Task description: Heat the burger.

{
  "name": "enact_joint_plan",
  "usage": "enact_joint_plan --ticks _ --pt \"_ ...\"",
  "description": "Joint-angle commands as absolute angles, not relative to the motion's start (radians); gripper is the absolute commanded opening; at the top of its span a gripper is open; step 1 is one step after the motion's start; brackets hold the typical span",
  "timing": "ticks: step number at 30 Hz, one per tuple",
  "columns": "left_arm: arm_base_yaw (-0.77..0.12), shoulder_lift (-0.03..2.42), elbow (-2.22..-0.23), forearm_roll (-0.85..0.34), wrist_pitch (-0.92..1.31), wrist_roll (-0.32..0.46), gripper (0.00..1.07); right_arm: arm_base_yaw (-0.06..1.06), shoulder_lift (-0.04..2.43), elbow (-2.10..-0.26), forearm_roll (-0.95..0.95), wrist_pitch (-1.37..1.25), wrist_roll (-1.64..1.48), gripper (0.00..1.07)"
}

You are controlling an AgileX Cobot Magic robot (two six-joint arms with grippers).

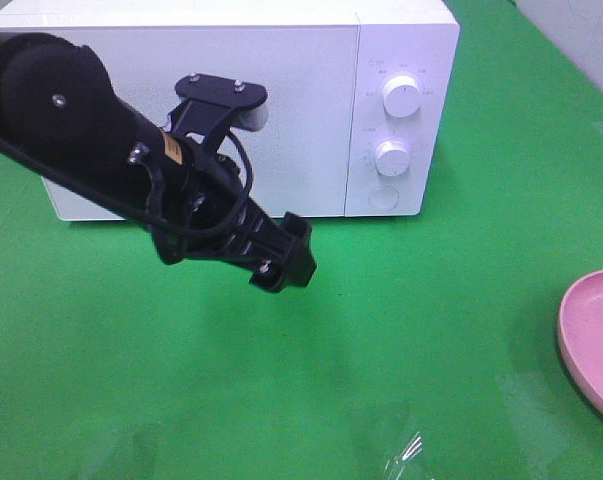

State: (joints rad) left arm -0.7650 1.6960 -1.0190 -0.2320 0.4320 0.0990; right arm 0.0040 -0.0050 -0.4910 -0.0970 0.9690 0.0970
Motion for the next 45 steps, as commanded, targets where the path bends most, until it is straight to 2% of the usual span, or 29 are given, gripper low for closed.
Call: enact_joint_plan --ticks 1,4,6,9,10,11,12,13,14,15,16,17,18,19,20,21,22,24,27,33,38,40,45 --pt "-0.764 1.607 -1.015 -0.221 0.713 0.098 0.97 -0.001 -0.029 -0.488 -0.099 0.959 0.087 0.76" --pt "-0.760 1.572 -1.015 -0.217 0.789 0.097 0.97 -0.001 -0.029 -0.488 -0.099 0.959 0.087 0.76" --pt "-0.715 1.496 -1.015 -0.208 0.902 0.062 0.97 -0.001 -0.029 -0.488 -0.099 0.959 0.087 0.76" --pt "-0.690 1.473 -1.015 -0.205 0.928 0.058 0.97 -0.001 -0.029 -0.488 -0.099 0.959 0.087 0.76" --pt "-0.623 1.426 -1.015 -0.198 0.973 0.057 0.97 -0.001 -0.029 -0.488 -0.099 0.959 0.087 0.76" --pt "-0.623 1.426 -1.015 -0.198 0.973 0.057 0.97 -0.001 -0.029 -0.488 -0.099 0.959 0.087 0.76" --pt "-0.543 1.385 -1.015 -0.186 1.006 0.064 0.97 -0.001 -0.029 -0.488 -0.099 0.959 0.087 0.76" --pt "-0.543 1.385 -1.015 -0.186 1.006 0.064 0.97 -0.001 -0.029 -0.488 -0.099 0.959 0.087 0.76" --pt "-0.459 1.346 -1.015 -0.167 1.042 0.065 0.97 -0.001 -0.029 -0.488 -0.099 0.959 0.087 0.76" --pt "-0.459 1.346 -1.015 -0.167 1.042 0.065 0.97 -0.001 -0.029 -0.488 -0.099 0.959 0.087 0.76" --pt "-0.367 1.306 -1.015 -0.152 1.082 0.077 0.97 -0.001 -0.029 -0.488 -0.099 0.959 0.087 0.76" --pt "-0.314 1.287 -1.015 -0.145 1.108 0.083 0.97 -0.001 -0.029 -0.488 -0.099 0.959 0.087 0.76" --pt "-0.314 1.287 -1.015 -0.145 1.108 0.083 0.97 -0.001 -0.029 -0.488 -0.099 0.959 0.087 0.76" --pt "-0.213 1.254 -1.015 -0.135 1.153 0.096 0.97 -0.001 -0.029 -0.488 -0.099 0.959 0.087 0.76" --pt "-0.213 1.254 -1.015 -0.135 1.153 0.096 0.97 -0.001 -0.029 -0.488 -0.099 0.959 0.087 0.76" --pt "-0.134 1.220 -1.014 -0.138 1.194 0.096 0.97 -0.001 -0.029 -0.488 -0.099 0.959 0.087 0.76" --pt "-0.134 1.220 -1.014 -0.138 1.194 0.096 0.97 -0.001 -0.029 -0.488 -0.099 0.959 0.087 0.76" --pt "-0.036 1.120 -0.976 -0.183 1.187 0.075 0.97 -0.001 -0.029 -0.488 -0.099 0.959 0.087 0.76" --pt "-0.026 1.096 -0.959 -0.188 1.184 0.075 0.97 -0.001 -0.029 -0.488 -0.099 0.959 0.087 0.76" --pt "-0.018 0.843 -0.761 -0.167 1.174 0.089 0.97 -0.001 -0.029 -0.488 -0.099 0.959 0.087 0.76" --pt "-0.018 0.748 -0.690 -0.158 1.164 0.102 0.97 -0.001 -0.029 -0.488 -0.099 0.959 0.087 0.76" --pt "-0.018 0.620 -0.593 -0.127 1.115 0.105 0.97 -0.001 -0.029 -0.488 -0.099 0.959 0.087 0.76" --pt "-0.018 0.530 -0.527 -0.114 1.078 0.105 0.97 -0.001 -0.029 -0.488 -0.099 0.959 0.087 0.76"
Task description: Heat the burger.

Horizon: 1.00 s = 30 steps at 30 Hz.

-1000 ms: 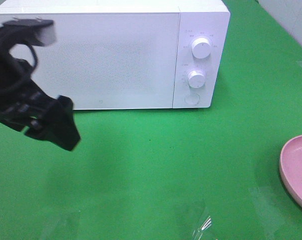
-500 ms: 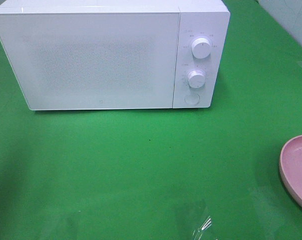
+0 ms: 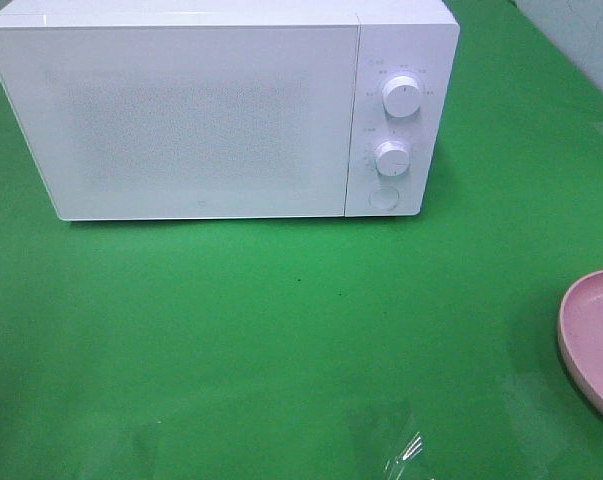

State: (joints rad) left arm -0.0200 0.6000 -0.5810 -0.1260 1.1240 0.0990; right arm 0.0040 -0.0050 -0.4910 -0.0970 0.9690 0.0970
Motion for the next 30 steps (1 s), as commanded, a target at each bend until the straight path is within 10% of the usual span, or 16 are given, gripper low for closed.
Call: enact_joint_plan --ticks 1,30 --pt "-0.019 0.452 -0.524 -0.107 1.071 0.105 0.97 -0.001 -0.029 -0.488 -0.099 0.959 0.087 0.76" --pt "-0.019 -0.027 -0.520 -0.100 1.068 0.103 0.97 -0.001 -0.026 -0.488 -0.099 0.959 0.087 0.76"
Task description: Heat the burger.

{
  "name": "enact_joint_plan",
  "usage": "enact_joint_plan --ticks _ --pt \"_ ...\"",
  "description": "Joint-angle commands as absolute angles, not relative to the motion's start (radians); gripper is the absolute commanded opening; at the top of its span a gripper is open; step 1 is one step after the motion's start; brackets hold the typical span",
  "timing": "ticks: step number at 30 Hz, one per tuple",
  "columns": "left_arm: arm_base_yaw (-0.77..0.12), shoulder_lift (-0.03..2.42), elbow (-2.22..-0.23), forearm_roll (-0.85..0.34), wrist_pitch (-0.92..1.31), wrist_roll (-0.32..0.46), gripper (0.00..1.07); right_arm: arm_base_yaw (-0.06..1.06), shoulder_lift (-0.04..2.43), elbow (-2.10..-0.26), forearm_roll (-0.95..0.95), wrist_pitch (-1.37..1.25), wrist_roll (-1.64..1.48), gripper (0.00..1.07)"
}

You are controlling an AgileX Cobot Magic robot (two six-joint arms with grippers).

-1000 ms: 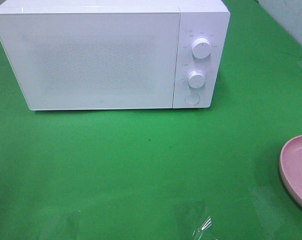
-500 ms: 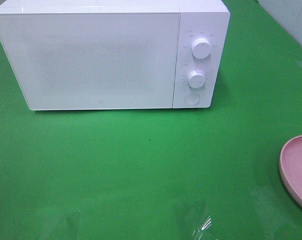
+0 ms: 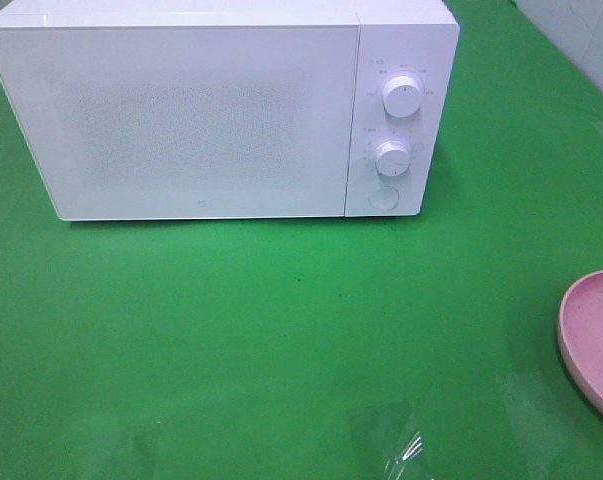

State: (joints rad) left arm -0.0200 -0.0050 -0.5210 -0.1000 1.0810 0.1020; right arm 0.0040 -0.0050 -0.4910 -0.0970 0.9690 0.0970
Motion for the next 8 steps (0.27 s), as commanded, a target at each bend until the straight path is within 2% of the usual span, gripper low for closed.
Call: enact_joint_plan --ticks 1,8 --pt "-0.019 -0.027 -0.520 -0.100 1.068 0.103 0.97 -0.001 -0.026 -0.488 -0.099 0.959 0.087 0.76" --pt "-0.019 -0.027 -0.520 -0.100 1.068 0.103 0.97 -0.001 -0.026 -0.488 -0.099 0.959 0.087 0.76"
